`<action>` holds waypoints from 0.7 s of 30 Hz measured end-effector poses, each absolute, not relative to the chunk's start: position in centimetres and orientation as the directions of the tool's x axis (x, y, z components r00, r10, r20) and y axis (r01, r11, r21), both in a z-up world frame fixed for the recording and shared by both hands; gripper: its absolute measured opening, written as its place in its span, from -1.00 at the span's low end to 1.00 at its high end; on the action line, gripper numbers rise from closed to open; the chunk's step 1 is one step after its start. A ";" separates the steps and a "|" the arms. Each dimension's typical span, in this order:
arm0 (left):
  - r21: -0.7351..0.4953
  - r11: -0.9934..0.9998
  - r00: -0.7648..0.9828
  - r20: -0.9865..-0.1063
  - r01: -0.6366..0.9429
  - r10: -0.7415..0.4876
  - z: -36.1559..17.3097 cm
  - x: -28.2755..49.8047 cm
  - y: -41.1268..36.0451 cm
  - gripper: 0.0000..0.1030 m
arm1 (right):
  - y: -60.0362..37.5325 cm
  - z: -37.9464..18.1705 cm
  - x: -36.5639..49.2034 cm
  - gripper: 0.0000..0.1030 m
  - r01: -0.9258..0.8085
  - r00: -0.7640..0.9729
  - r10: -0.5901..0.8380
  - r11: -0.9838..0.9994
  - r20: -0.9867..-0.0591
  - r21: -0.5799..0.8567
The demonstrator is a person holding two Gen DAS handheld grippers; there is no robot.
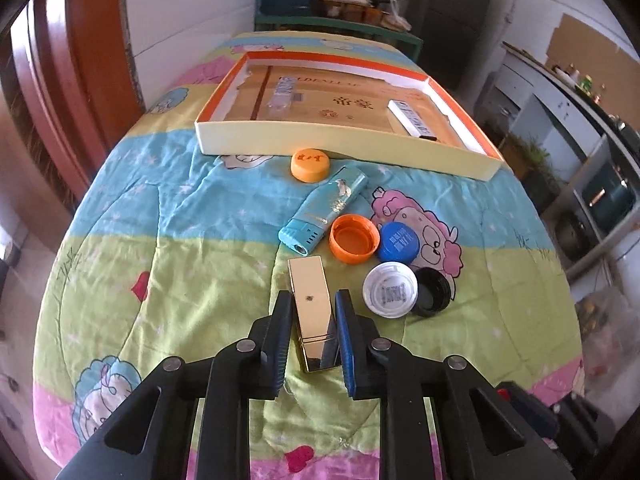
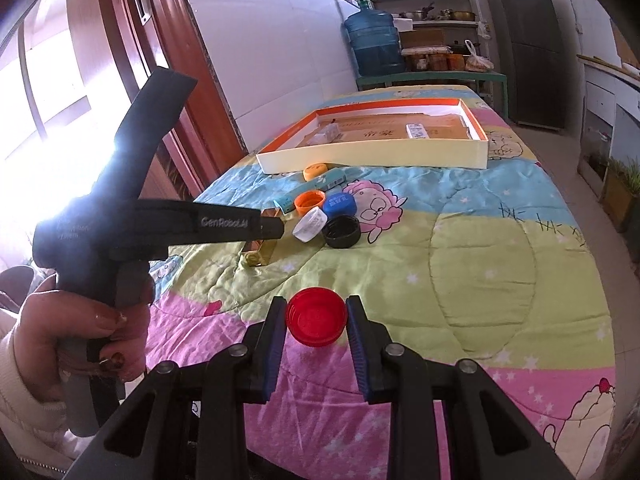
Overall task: Organize rigid objects
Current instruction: 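Grasp the gold rectangular box with left tool while right tool holds the red cap, then carry the gold box with left tool while right tool carries the red cap over the tray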
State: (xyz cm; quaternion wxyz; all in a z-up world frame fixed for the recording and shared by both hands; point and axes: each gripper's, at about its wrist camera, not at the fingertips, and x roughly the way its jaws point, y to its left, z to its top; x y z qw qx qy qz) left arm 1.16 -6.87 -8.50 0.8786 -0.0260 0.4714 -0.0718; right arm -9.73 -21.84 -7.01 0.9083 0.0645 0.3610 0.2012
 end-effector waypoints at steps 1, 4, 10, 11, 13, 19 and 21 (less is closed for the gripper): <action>-0.111 0.988 0.547 -0.824 0.106 -0.151 -8.5 1.1 -6.9 -0.58 | -21.9 -7.0 -9.7 -0.41 -0.316 0.660 0.410 0.912 -0.630 0.262; -0.112 0.987 0.550 -0.820 0.113 -0.156 -8.5 1.1 -6.8 -0.59 | -22.1 -6.8 -9.6 -0.41 -0.307 0.665 0.405 0.914 -0.628 0.265; -0.053 0.989 0.541 -0.832 0.138 -0.120 -8.7 1.3 -7.1 -0.63 | -22.9 -6.4 -9.2 -0.41 -0.277 0.675 0.388 0.922 -0.628 0.271; -0.003 0.989 0.522 -0.849 0.150 -0.082 -9.1 1.6 -7.6 -0.62 | -23.0 -6.3 -9.2 -0.41 -0.274 0.676 0.385 0.923 -0.628 0.270; 0.062 0.986 0.551 -0.834 0.155 -0.034 -9.2 1.6 -8.2 -0.54 | -23.0 -6.2 -9.1 -0.41 -0.269 0.681 0.380 0.925 -0.626 0.269; 0.050 0.985 0.573 -0.818 0.165 -0.055 -9.1 1.6 -8.1 -0.64 | -22.8 -6.2 -8.9 -0.41 -0.255 0.681 0.372 0.928 -0.631 0.271; 0.044 0.984 0.576 -0.815 0.171 -0.064 -9.1 1.6 -8.1 -0.65 | -22.8 -6.3 -8.9 -0.41 -0.248 0.680 0.365 0.931 -0.636 0.269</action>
